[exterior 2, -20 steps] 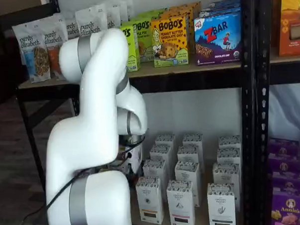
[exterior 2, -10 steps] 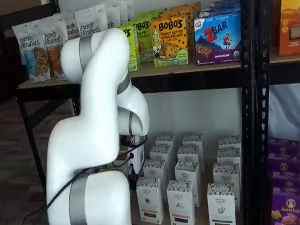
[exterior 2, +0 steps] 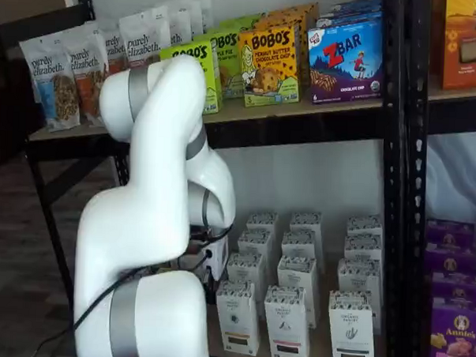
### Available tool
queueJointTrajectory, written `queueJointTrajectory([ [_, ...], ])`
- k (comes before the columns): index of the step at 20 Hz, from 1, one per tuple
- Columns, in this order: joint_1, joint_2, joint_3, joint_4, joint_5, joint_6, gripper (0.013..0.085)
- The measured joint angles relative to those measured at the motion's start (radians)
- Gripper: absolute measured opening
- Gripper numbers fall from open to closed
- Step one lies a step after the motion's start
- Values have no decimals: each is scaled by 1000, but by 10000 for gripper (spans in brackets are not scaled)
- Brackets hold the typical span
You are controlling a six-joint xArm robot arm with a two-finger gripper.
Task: Pick up the white box with a yellow strip in the middle, on the bottom shelf, the fourth box from the left
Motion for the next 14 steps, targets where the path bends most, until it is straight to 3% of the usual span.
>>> queueJointTrajectory([
  [9, -16, 98, -134, 5, 42, -15, 850],
  [14, -34, 150, -214, -15, 77, -11, 850],
])
